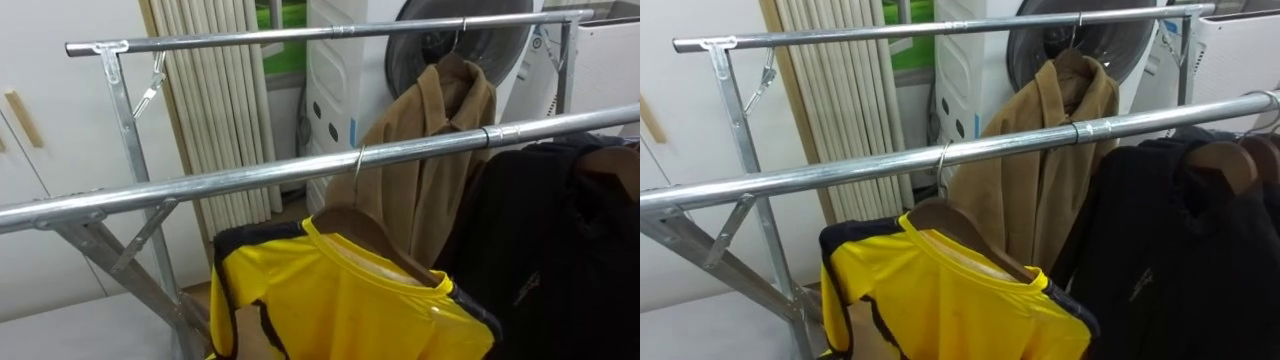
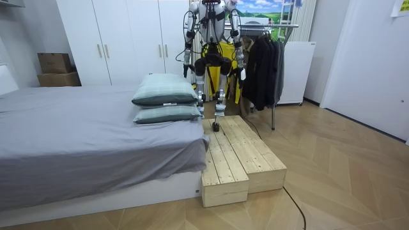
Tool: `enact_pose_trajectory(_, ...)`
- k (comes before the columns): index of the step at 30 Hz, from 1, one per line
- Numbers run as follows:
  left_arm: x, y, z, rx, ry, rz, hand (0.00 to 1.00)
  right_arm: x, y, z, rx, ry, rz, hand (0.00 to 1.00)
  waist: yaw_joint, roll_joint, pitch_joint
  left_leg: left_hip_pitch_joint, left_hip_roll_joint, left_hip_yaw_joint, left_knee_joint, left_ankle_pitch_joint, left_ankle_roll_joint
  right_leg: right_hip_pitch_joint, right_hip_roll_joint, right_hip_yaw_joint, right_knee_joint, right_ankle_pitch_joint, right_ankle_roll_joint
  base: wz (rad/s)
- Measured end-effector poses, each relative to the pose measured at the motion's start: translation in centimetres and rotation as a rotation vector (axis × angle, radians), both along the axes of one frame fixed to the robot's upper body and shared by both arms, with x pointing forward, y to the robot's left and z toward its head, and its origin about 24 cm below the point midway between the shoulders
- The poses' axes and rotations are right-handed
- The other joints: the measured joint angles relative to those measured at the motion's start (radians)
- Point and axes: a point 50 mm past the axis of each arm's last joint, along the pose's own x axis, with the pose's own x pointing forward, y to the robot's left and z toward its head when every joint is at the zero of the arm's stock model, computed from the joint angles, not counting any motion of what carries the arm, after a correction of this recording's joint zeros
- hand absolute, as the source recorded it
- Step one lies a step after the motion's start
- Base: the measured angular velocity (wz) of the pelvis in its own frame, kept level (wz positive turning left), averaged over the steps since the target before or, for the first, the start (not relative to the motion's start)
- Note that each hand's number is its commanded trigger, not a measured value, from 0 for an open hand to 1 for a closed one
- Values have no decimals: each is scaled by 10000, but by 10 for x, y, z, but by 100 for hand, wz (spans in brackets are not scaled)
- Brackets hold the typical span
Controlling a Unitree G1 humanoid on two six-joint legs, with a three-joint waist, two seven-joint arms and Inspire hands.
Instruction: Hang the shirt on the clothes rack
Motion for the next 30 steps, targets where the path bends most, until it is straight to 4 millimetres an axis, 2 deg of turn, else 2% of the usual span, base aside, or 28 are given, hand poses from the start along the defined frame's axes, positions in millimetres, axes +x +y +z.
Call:
enact_pose_trajectory(14,1,-1,0,-7,-18,-18,0,10,0,1,-34,-208,530,0,1,12,4,-31,-4,-85,58,0,1,7,-30,-73,28,3,-11,0)
enact_pose_trajectory(17,2,-1,0,-13,-85,-14,0,17,-1,1,-184,-243,1209,0,171,43,5,-41,24,-69,65,-2,-1,-4,-58,-236,10,30,-54,0)
enact_pose_trajectory(19,6,-2,1,-7,-235,-99,0,24,-2,3,-344,-400,1929,0,247,127,-42,-152,38,-210,90,-2,-5,-31,-118,-462,-14,25,-84,24)
enact_pose_trajectory(20,9,-5,1,-41,-397,-138,0,29,-4,4,-457,-443,2323,0,280,111,-31,-263,26,-403,125,-1,-7,-72,-178,-631,-5,11,-103,51)
enact_pose_trajectory(22,15,-8,1,-111,-584,-286,0,35,-5,5,-647,-439,2977,0,331,164,-58,-560,9,-668,320,3,-17,-164,-340,-1114,15,-16,-176,66)
enact_pose_trajectory(23,20,-10,2,-156,-742,-358,0,37,-7,5,-790,-394,3317,0,402,184,-58,-781,35,-717,572,15,-38,-181,-471,-1539,-5,11,-318,109)
enact_pose_trajectory(24,27,-11,3,-230,-929,-477,0,38,-8,6,-903,-344,3587,0,403,181,-55,-1123,63,-647,861,50,-87,-192,-670,-2089,5,-77,-358,126)
enact_pose_trajectory(25,31,-13,3,-271,-1038,-516,0,39,-9,6,-974,-329,3719,0,403,176,-52,-1277,94,-482,973,88,-108,-198,-770,-2374,21,-155,-352,159)
enact_pose_trajectory(27,43,-19,6,-491,-1432,-783,0,44,-13,7,-1315,-216,4240,0,408,85,-2,-1619,304,677,1134,453,-123,-154,-1292,-3602,26,-566,-252,185)
enact_pose_trajectory(28,46,-22,6,-600,-1568,-792,0,46,-16,8,-1558,-146,4423,0,461,98,-3,-1701,457,1297,1358,536,-75,-117,-1513,-4216,79,-729,-220,162)
enact_pose_trajectory(29,46,-23,6,-645,-1555,-800,0,47,-17,9,-1699,-106,4535,0,486,102,-6,-1720,502,1612,1587,503,-33,-111,-1614,-4490,151,-821,-212,151)
enact_pose_trajectory(30,44,-24,5,-734,-1477,-804,0,47,-20,9,-1856,-33,4623,0,520,98,-4,-1713,622,2098,1914,458,-12,-106,-1812,-4987,299,-972,-171,149)
